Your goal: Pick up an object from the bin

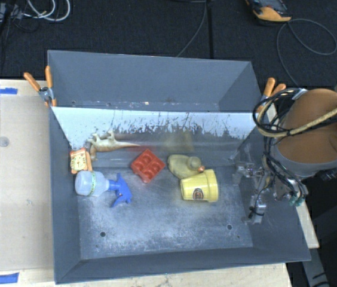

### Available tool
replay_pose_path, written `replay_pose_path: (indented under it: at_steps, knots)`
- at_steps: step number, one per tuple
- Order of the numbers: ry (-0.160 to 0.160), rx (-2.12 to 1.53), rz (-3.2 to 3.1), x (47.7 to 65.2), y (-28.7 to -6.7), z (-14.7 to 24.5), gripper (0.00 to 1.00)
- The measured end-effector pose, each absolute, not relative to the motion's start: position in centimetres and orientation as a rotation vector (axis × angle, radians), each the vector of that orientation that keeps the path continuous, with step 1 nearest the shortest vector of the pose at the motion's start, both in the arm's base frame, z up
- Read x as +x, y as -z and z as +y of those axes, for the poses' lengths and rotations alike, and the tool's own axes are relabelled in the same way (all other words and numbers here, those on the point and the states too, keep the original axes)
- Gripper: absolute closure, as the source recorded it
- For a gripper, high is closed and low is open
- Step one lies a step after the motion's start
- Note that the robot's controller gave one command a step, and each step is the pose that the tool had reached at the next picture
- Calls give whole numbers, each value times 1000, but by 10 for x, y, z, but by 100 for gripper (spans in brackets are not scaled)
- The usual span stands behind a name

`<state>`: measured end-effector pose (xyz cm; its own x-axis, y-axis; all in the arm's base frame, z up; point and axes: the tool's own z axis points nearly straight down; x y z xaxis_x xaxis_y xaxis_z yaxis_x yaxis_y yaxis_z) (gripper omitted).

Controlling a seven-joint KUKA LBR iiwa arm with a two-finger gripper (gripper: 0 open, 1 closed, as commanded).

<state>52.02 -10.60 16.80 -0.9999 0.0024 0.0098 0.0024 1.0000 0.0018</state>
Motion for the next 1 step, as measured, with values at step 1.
replay_pose_path:
  at_steps: [1]
  knots:
    - [1,1,-3140,522,-172,-106,0]
